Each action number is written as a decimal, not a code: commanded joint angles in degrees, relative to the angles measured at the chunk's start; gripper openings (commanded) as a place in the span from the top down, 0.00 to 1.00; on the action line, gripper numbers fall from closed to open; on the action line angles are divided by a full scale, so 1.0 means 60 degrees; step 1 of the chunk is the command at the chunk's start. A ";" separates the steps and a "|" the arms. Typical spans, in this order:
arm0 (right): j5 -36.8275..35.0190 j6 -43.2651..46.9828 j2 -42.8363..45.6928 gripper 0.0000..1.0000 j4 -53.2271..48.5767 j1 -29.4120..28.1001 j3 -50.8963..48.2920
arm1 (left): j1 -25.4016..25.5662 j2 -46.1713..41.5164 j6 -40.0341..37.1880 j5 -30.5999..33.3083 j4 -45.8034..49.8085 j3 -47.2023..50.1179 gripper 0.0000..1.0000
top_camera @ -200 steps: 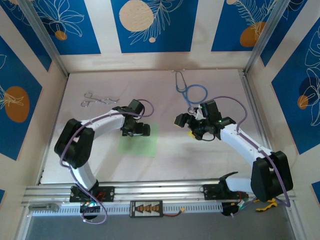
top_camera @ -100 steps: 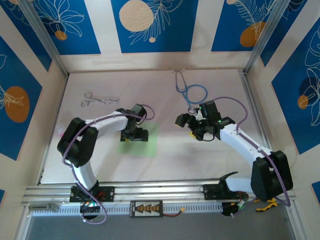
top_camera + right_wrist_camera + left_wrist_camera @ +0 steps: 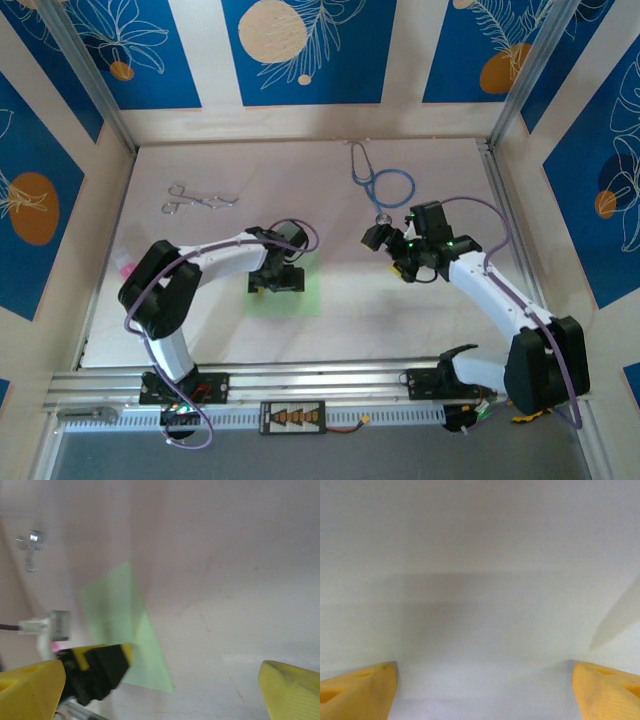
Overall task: Fold a paper plane with a square sheet of paper (pick it up from the middle)
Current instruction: First fold the square sheet of paper in half at the center of the table.
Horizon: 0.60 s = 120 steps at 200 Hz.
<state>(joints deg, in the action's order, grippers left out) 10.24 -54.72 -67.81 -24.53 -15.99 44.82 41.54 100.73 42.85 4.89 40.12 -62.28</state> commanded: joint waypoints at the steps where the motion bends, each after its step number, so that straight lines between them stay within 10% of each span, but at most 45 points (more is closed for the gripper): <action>1: 0.1601 -0.0534 0.0284 0.01 0.1353 0.0356 -0.0627 | 0.0018 -0.0389 0.0112 0.0821 0.0491 -0.0220 0.08; 120: 0.0982 0.0389 -0.1075 0.01 0.0106 -0.0785 0.0607 | -0.0274 0.1125 -0.0609 0.0464 0.0704 -0.1558 0.05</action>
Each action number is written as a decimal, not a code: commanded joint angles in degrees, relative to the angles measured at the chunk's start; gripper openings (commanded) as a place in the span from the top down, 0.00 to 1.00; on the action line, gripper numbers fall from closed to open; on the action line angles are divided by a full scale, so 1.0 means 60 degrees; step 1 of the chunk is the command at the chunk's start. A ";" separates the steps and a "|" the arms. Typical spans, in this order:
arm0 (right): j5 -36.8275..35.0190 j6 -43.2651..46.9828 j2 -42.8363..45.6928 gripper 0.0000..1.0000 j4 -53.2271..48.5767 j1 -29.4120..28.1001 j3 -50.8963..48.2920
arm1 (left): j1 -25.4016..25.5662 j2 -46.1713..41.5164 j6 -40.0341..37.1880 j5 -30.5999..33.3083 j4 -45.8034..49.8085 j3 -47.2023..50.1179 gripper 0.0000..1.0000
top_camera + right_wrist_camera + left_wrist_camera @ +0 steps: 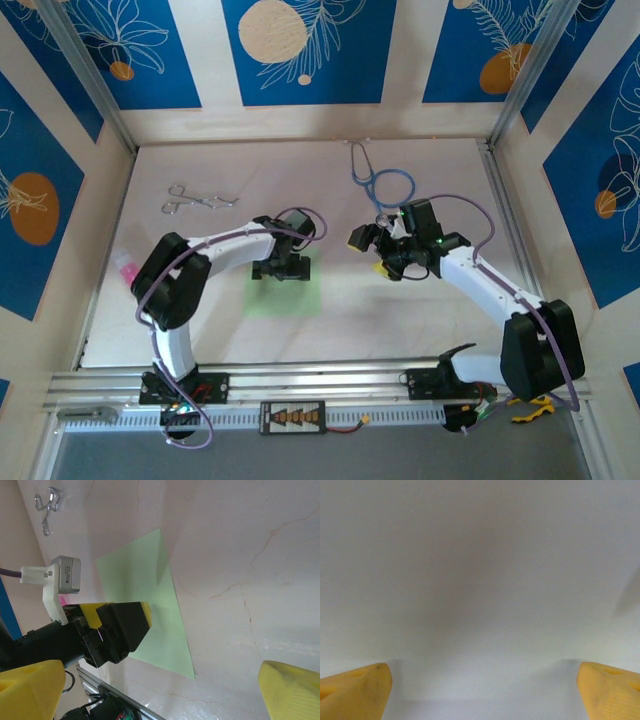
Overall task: Fold a paper plane with a square sheet of paper (pick it up from the middle)
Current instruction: First fold the square sheet of paper in half at the center of the table.
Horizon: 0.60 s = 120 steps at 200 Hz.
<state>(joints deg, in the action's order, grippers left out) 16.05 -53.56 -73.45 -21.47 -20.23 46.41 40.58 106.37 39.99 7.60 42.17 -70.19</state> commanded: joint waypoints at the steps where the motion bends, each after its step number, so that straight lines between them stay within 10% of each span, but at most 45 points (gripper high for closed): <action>1: 0.0009 0.0196 -0.0143 0.01 -0.0412 -0.0082 0.0339 | -0.0113 0.0194 -0.0131 0.0011 0.0350 -0.0240 0.05; 120: -0.0083 0.0196 -0.0507 0.01 -0.0760 -0.0101 0.0409 | -0.0131 0.0678 -0.0072 -0.0158 0.0215 0.0131 0.04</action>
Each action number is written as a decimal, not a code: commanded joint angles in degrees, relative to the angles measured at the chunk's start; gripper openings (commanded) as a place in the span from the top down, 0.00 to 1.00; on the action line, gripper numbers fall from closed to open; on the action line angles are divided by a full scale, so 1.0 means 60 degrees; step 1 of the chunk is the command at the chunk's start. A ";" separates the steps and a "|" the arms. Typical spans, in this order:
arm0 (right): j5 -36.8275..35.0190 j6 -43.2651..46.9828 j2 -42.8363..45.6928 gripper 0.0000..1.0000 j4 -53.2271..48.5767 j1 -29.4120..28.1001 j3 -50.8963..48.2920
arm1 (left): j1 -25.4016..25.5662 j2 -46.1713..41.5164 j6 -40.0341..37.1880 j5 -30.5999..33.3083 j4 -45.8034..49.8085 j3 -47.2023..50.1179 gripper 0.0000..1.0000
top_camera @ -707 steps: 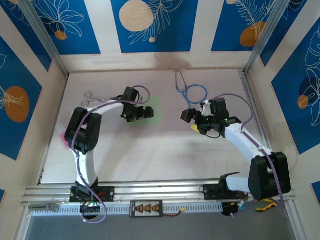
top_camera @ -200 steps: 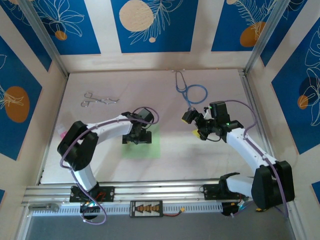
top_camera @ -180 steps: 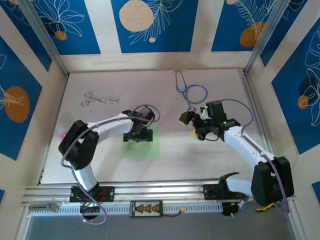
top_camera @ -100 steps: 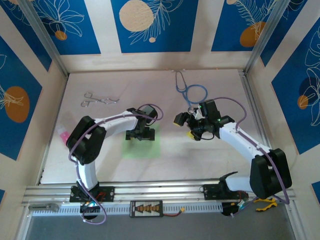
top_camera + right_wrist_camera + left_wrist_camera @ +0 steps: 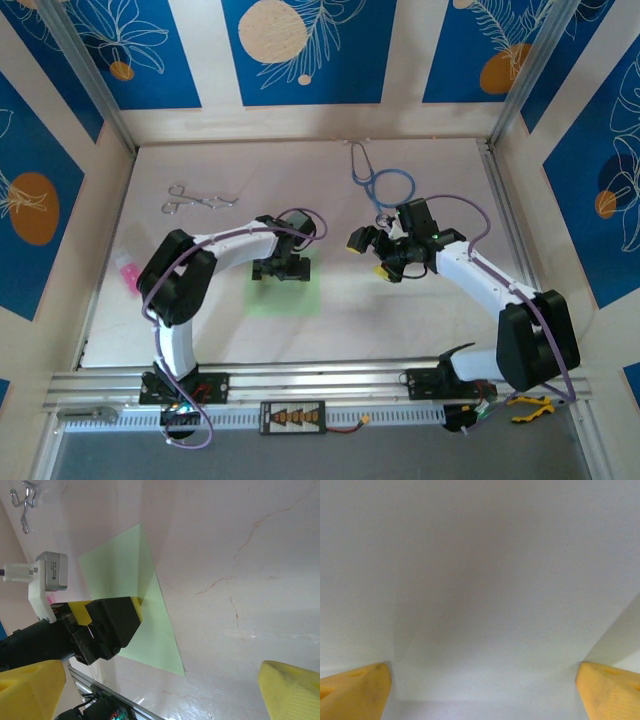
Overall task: Fold a paper plane with a square sheet of paper (pick it up from the middle)
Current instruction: First fold the square sheet of paper in half at the center of the table.
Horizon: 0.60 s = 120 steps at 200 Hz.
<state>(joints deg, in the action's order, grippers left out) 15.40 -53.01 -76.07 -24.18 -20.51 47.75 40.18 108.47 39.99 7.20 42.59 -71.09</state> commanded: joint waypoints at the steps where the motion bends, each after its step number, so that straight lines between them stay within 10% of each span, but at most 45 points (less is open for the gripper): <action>1: 0.0026 0.0113 -0.0068 0.01 -0.0307 -0.0053 0.0187 | -0.0078 0.0332 -0.0065 -0.0097 0.0135 0.0285 0.04; 120: -0.0062 -0.0005 -0.0136 0.01 -0.0348 -0.0062 0.0203 | -0.0085 0.0350 0.0131 -0.0556 -0.0477 0.1110 0.07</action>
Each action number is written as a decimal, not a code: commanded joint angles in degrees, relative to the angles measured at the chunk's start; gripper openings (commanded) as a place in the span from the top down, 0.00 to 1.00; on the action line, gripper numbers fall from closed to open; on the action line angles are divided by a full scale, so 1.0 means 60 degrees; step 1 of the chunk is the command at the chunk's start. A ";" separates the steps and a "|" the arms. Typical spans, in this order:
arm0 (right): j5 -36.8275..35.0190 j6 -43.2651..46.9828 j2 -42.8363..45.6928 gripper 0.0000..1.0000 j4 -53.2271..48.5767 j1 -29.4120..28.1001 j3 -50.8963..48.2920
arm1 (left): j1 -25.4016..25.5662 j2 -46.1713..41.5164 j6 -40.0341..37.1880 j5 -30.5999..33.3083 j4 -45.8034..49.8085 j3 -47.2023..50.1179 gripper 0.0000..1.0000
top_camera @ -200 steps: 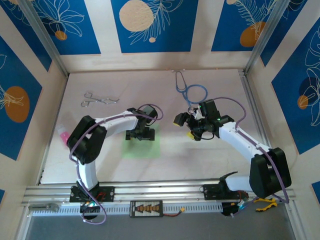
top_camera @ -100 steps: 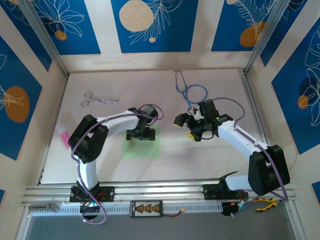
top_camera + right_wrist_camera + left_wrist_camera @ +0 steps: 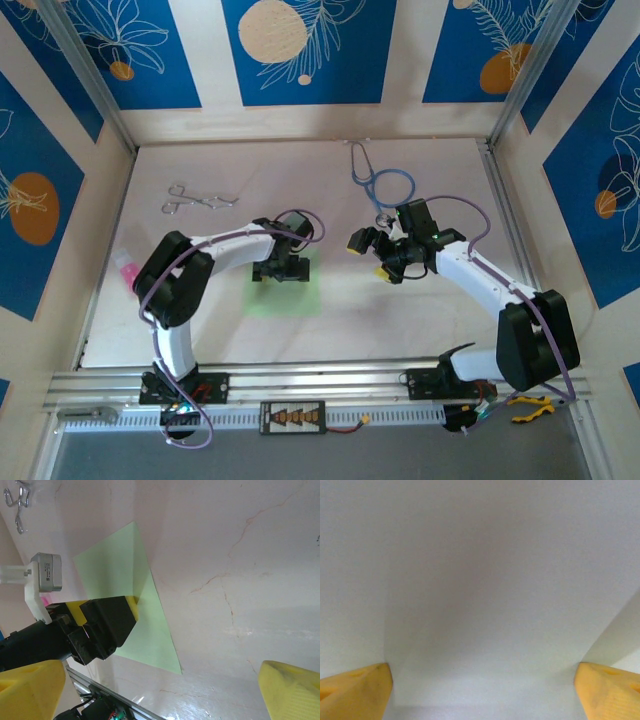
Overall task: Fold a paper plane with a square sheet of paper (pick it up from the middle)
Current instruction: First fold the square sheet of paper in half at the center of the table.
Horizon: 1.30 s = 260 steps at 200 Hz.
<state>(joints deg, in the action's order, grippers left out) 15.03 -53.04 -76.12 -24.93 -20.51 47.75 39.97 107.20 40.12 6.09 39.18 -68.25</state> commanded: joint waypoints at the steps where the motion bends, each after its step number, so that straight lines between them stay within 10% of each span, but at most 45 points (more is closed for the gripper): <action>1: 0.0000 -0.0005 -0.0130 0.01 -0.0217 -0.0065 0.0210 | -0.0051 0.0554 0.0110 -0.0370 0.0091 0.0637 0.07; 200: -0.0014 -0.0195 -0.0279 0.01 -0.0218 -0.0154 0.0377 | -0.0046 0.0353 -0.0021 -0.0582 -0.0181 0.0828 0.13; 260: -0.0181 -0.0320 -0.0238 0.01 -0.0196 -0.0212 0.0408 | -0.0040 -0.0067 -0.0177 -0.0779 -0.0586 0.0896 0.34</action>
<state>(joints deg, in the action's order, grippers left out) 14.76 -53.76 -77.21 -24.93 -21.17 48.62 39.86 105.25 39.62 6.07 36.60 -65.71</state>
